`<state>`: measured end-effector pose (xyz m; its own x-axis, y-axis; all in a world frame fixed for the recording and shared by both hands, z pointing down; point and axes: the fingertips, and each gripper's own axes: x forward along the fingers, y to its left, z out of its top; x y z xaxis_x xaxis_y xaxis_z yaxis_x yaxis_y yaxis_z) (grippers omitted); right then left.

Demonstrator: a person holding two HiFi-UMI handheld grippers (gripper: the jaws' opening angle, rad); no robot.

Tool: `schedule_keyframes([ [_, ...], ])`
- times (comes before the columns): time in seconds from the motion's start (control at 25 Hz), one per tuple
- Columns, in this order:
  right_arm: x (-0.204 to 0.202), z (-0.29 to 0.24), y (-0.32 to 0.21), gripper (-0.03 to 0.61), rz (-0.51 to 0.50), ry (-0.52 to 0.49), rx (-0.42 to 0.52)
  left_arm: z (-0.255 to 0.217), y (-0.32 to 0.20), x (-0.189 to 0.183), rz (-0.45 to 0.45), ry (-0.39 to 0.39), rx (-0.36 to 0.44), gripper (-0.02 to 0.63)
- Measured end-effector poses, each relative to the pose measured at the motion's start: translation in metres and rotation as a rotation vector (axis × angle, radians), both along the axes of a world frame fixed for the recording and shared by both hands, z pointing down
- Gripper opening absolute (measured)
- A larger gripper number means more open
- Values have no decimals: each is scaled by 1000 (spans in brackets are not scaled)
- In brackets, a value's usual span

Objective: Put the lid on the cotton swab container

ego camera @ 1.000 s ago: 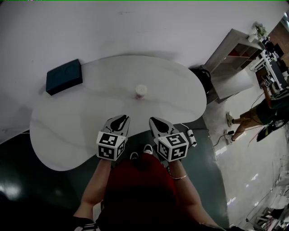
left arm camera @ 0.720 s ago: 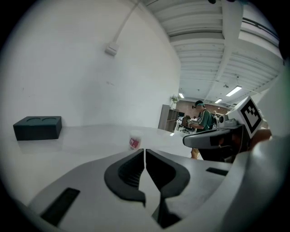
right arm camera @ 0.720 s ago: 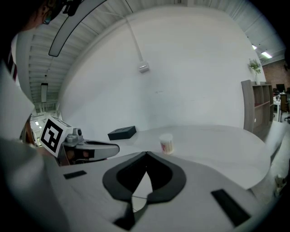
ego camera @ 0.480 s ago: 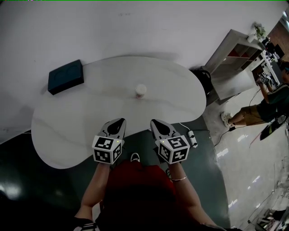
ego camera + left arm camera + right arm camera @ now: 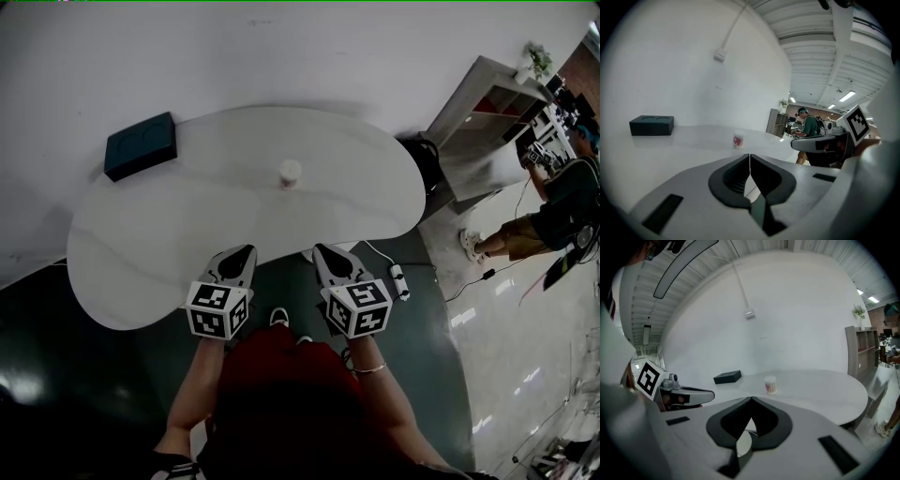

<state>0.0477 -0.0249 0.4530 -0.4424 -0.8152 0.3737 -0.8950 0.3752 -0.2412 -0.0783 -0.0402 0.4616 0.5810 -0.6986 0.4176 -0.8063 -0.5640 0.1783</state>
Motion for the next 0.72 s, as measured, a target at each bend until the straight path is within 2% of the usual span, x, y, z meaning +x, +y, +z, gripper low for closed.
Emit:
schedule_keyframes([
  [0.72, 17, -8, 61, 15, -31, 19, 22, -19, 64, 8, -57, -10, 33, 29],
])
